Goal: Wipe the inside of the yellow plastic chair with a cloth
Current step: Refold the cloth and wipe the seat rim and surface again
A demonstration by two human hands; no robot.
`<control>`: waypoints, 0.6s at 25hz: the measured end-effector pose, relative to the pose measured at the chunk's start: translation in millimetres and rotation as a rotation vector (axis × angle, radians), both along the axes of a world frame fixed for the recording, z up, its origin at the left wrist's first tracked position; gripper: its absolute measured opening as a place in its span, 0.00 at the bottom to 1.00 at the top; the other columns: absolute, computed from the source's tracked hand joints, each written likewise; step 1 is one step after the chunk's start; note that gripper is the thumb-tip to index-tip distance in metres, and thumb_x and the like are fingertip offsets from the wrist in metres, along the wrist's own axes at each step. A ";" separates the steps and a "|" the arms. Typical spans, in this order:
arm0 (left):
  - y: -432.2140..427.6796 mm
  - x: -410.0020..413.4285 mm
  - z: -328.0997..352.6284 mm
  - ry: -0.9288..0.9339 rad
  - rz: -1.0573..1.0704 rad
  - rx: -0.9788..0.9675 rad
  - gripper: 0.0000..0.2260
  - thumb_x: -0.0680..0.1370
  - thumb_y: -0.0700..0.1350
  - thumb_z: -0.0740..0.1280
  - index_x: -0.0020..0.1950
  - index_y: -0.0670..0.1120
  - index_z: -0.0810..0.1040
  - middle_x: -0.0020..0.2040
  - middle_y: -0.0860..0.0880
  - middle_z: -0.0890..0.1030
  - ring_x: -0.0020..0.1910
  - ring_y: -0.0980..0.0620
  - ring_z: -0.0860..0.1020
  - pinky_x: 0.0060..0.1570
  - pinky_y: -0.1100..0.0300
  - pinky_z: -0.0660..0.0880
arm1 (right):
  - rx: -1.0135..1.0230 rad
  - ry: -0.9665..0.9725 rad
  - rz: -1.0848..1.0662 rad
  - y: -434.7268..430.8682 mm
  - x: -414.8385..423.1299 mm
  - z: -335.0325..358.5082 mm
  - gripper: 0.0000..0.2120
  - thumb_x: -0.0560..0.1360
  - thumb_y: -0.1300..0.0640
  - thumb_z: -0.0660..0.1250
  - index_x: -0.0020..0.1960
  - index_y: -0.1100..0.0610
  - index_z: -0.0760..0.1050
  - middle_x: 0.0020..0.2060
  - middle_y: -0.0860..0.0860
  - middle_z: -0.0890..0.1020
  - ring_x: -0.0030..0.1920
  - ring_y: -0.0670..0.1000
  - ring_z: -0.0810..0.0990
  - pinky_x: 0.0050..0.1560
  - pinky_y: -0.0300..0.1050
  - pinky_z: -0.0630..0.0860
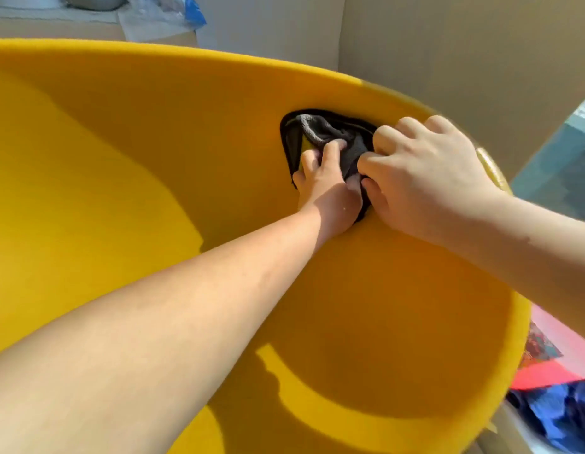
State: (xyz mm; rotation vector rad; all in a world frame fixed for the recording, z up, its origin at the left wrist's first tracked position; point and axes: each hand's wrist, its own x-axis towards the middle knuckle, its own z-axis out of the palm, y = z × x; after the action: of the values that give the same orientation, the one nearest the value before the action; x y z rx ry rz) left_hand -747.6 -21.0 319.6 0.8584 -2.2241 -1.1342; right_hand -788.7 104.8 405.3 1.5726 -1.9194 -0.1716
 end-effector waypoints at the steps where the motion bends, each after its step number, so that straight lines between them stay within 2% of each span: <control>1: 17.6 1.5 0.7 0.031 -0.038 0.025 0.23 0.81 0.47 0.63 0.75 0.59 0.64 0.73 0.48 0.61 0.68 0.40 0.62 0.60 0.52 0.62 | 0.000 0.009 -0.029 15.4 -4.5 5.0 0.10 0.78 0.53 0.66 0.46 0.58 0.81 0.42 0.58 0.80 0.43 0.63 0.77 0.41 0.54 0.69; 2: 34.6 8.2 0.6 0.056 -0.078 0.047 0.22 0.80 0.48 0.63 0.74 0.59 0.65 0.72 0.48 0.62 0.68 0.40 0.63 0.63 0.52 0.64 | 0.005 0.009 -0.049 27.4 -6.1 8.3 0.10 0.78 0.53 0.65 0.45 0.58 0.81 0.42 0.58 0.80 0.43 0.63 0.77 0.40 0.53 0.69; 4: 75.2 31.8 -5.5 0.070 -0.205 0.102 0.20 0.78 0.48 0.62 0.70 0.58 0.68 0.69 0.48 0.66 0.69 0.39 0.64 0.71 0.45 0.66 | 0.006 -0.011 -0.056 43.7 1.1 7.4 0.11 0.79 0.54 0.63 0.44 0.58 0.80 0.40 0.58 0.79 0.41 0.62 0.76 0.38 0.53 0.69; 6: 121.2 71.5 -15.5 -0.022 -0.357 0.154 0.24 0.77 0.50 0.62 0.74 0.59 0.65 0.76 0.53 0.62 0.77 0.43 0.58 0.76 0.40 0.61 | -0.008 -0.045 -0.018 47.0 22.7 1.9 0.12 0.79 0.53 0.62 0.45 0.58 0.80 0.39 0.57 0.79 0.40 0.61 0.76 0.37 0.52 0.70; 7: 139.8 97.4 -23.1 -0.078 -0.425 0.121 0.25 0.77 0.52 0.62 0.75 0.60 0.64 0.77 0.54 0.62 0.78 0.44 0.57 0.77 0.41 0.60 | -0.003 -0.082 0.009 43.8 36.5 -2.1 0.12 0.79 0.53 0.62 0.46 0.57 0.81 0.40 0.56 0.80 0.40 0.61 0.77 0.36 0.50 0.71; 9: 152.4 154.4 -40.2 -0.224 -0.546 0.006 0.22 0.77 0.51 0.63 0.71 0.60 0.68 0.71 0.52 0.66 0.72 0.45 0.63 0.72 0.45 0.66 | 0.027 -0.218 0.021 33.3 66.6 -12.6 0.13 0.79 0.51 0.61 0.49 0.55 0.82 0.42 0.54 0.81 0.43 0.60 0.79 0.37 0.48 0.72; 10: 144.6 184.1 -51.9 -0.326 -0.589 -0.045 0.21 0.77 0.51 0.63 0.71 0.60 0.69 0.70 0.51 0.67 0.70 0.46 0.64 0.70 0.46 0.67 | 0.039 -0.305 0.005 26.0 83.3 -21.9 0.13 0.79 0.50 0.61 0.49 0.54 0.83 0.43 0.53 0.82 0.45 0.60 0.80 0.37 0.47 0.72; 12: 106.1 235.3 -73.7 -0.525 -0.626 -0.165 0.22 0.78 0.52 0.63 0.73 0.60 0.68 0.72 0.50 0.66 0.72 0.46 0.62 0.70 0.47 0.67 | 0.078 -0.493 -0.080 9.0 116.4 -40.4 0.11 0.78 0.49 0.62 0.49 0.52 0.82 0.44 0.52 0.83 0.47 0.60 0.81 0.37 0.45 0.73; 13: 79.5 258.8 -84.7 -0.591 -0.612 -0.234 0.23 0.78 0.53 0.62 0.74 0.59 0.68 0.72 0.49 0.66 0.73 0.45 0.61 0.70 0.47 0.67 | 0.119 -0.600 -0.129 -1.1 135.7 -49.4 0.11 0.78 0.48 0.63 0.49 0.51 0.81 0.44 0.52 0.83 0.47 0.60 0.81 0.37 0.46 0.75; 15: 19.2 292.3 -101.5 -0.661 -0.480 -0.360 0.21 0.79 0.52 0.61 0.73 0.59 0.70 0.70 0.48 0.68 0.71 0.41 0.64 0.63 0.48 0.72 | 0.196 -0.801 -0.196 -20.4 170.5 -65.1 0.10 0.78 0.48 0.64 0.48 0.51 0.81 0.44 0.51 0.84 0.45 0.60 0.82 0.38 0.47 0.79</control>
State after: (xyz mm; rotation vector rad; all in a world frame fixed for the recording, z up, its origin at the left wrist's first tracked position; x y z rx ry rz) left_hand -455.3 -1.8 218.1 0.6102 -3.1804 -0.6302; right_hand -618.3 84.5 340.2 1.7321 -2.7394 0.2383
